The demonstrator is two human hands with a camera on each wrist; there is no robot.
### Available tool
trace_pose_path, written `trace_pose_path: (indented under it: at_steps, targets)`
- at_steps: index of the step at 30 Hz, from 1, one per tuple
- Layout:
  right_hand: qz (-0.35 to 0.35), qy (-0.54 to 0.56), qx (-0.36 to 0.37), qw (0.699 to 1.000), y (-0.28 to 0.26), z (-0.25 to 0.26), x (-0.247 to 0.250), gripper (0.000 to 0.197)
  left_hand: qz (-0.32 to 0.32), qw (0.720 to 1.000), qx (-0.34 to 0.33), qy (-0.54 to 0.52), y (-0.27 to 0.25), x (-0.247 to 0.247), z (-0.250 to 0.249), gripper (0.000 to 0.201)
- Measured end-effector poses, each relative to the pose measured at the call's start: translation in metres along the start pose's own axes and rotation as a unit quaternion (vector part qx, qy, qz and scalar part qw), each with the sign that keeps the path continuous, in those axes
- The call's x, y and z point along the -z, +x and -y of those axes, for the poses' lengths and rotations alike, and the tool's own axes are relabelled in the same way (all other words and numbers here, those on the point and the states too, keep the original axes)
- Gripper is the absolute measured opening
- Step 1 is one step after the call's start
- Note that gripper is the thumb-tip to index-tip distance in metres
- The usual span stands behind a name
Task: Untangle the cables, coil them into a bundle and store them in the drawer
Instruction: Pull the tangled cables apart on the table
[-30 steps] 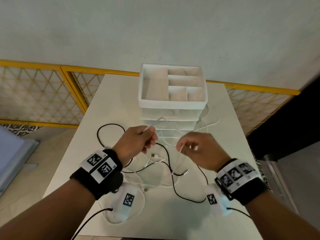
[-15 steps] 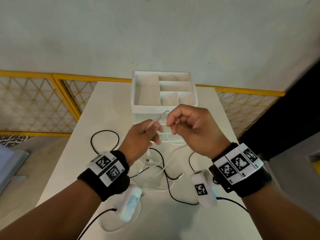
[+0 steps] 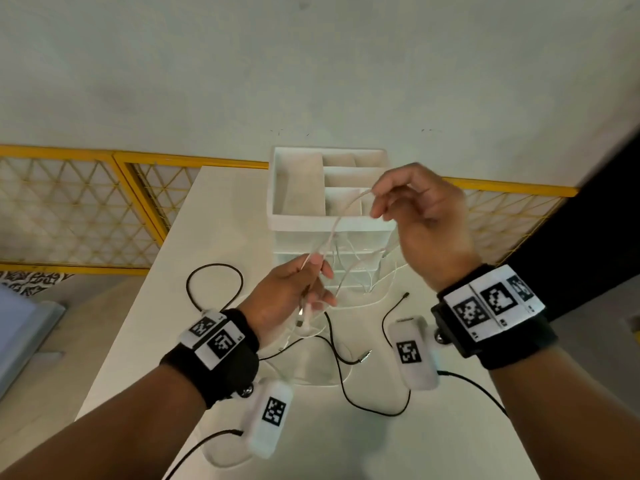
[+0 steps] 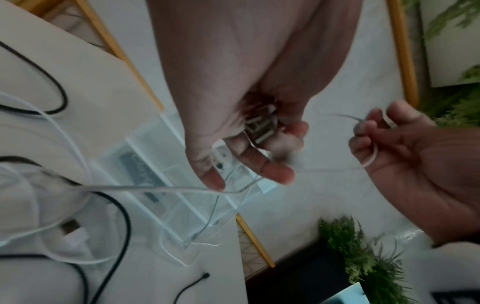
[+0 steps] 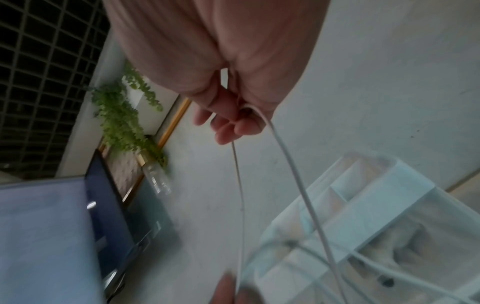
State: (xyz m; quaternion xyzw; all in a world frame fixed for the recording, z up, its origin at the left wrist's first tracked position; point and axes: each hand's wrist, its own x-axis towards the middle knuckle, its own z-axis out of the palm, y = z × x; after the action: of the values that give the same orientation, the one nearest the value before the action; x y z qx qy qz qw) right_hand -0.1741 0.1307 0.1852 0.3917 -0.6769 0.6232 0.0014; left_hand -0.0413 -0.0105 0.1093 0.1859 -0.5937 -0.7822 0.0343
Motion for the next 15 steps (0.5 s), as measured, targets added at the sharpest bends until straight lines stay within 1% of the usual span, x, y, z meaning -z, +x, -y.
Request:
trace_pose_path:
  at_steps: [2,4,6,8,9,10,11,12,13,14,15]
  targets:
    - [-0.057,0.006,-0.023,0.998,0.008,-0.008,0.013,0.042,0.016,0.997,0.044,-0.055,-0.003,0.008,0.001,0.028]
    - [-0.074,-0.013,-0.047,0.996,0.01,-0.017,0.022,0.039,0.029,0.993,0.067,-0.091,-0.005,0.017,-0.002,0.027]
    - [-0.063,-0.073,-0.084,0.992,0.006,-0.039,0.029,0.041,0.019,0.989,0.064,-0.13,-0.002,0.025,-0.009,0.028]
    - [-0.028,-0.163,-0.142,0.976,-0.005,-0.067,0.036,0.046,-0.001,0.983,0.054,-0.174,0.0,0.033,-0.019,0.03]
    - [0.002,-0.217,-0.177,0.96,-0.012,-0.082,0.039,0.043,-0.004,0.98,0.048,-0.194,0.0,0.038,-0.024,0.032]
    - [0.032,-0.287,-0.217,0.932,-0.021,-0.097,0.043,0.035,-0.005,0.977,0.044,-0.21,-0.001,0.043,-0.029,0.033]
    - [0.06,-0.369,-0.261,0.89,-0.031,-0.109,0.045,0.026,-0.006,0.973,0.04,-0.226,-0.002,0.047,-0.034,0.035]
    - [0.08,-0.434,-0.306,0.844,-0.041,-0.12,0.048,0.021,-0.01,0.97,0.036,-0.242,-0.003,0.052,-0.037,0.037]
    - [0.087,-0.469,-0.351,0.806,-0.049,-0.131,0.049,0.024,-0.02,0.967,0.033,-0.253,-0.004,0.056,-0.04,0.039]
    - [0.087,-0.469,-0.4,0.783,-0.055,-0.135,0.049,0.027,-0.037,0.966,0.032,-0.254,-0.006,0.058,-0.042,0.041]
    - [0.092,-0.448,-0.44,0.772,-0.056,-0.136,0.048,0.03,-0.059,0.968,0.03,-0.244,-0.006,0.06,-0.042,0.043]
